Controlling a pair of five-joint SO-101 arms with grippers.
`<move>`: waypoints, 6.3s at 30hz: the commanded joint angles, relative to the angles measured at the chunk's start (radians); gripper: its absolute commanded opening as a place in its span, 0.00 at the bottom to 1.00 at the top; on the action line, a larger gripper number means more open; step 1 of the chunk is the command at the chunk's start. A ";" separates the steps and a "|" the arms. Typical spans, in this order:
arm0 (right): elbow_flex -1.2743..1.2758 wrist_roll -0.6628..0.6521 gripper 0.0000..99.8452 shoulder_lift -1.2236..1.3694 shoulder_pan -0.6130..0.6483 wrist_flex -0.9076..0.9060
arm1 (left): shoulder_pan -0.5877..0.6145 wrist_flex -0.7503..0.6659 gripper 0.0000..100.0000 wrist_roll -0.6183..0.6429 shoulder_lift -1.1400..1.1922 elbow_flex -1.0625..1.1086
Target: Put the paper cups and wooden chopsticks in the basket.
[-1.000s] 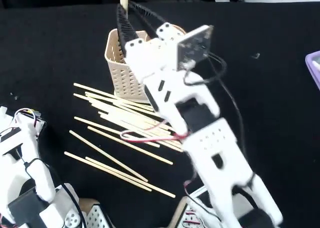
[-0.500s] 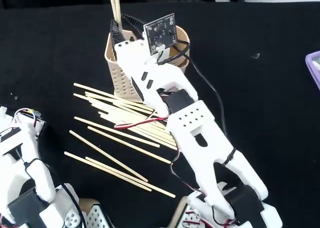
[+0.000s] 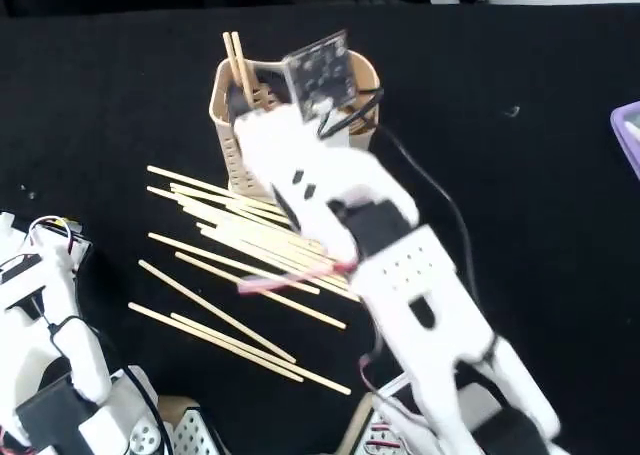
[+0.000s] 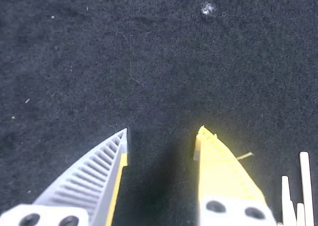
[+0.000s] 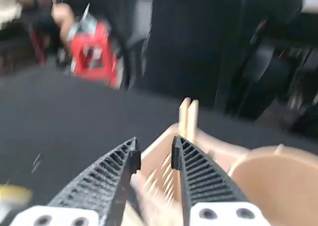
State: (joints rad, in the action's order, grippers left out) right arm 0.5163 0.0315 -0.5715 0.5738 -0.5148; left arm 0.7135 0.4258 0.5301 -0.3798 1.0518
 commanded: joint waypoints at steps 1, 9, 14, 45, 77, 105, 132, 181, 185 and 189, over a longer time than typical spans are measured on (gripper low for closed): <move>0.050 -0.002 0.12 -0.133 0.077 -0.288 | -0.007 -0.017 0.22 -0.012 -0.025 -0.024; 0.415 -0.222 0.15 0.007 0.158 -0.229 | -0.012 -0.017 0.22 -0.012 -0.025 -0.024; 0.426 -0.232 0.21 0.153 0.307 -0.275 | -0.012 -0.017 0.22 -0.012 -0.025 -0.024; 0.556 -0.161 0.21 0.203 0.621 -0.189 | -0.005 -0.017 0.22 -0.012 -0.025 -0.025; 0.285 -0.256 0.01 0.153 0.301 -0.525 | -0.004 -0.017 0.22 -0.012 -0.025 -0.025; 0.289 -0.255 0.07 0.364 0.298 -0.414 | -0.004 -0.017 0.22 -0.012 -0.025 -0.027; 0.323 -0.250 0.13 0.446 0.471 -0.272 | -0.004 -0.017 0.22 -0.012 -0.025 -0.027; 0.208 -0.351 0.24 0.453 0.399 -0.245 | -0.005 -0.017 0.22 -0.012 -0.025 -0.028; 0.206 -0.351 0.24 0.506 0.347 -0.210 | -0.005 -0.017 0.22 -0.012 -0.025 -0.028; 0.176 -0.353 0.24 0.607 0.345 -0.212 | -0.005 -0.017 0.22 -0.012 -0.025 -0.028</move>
State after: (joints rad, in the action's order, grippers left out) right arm 0.7495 -0.3138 0.0008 0.9329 -0.7357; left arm 0.7135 0.4258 0.5286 -0.3798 1.0518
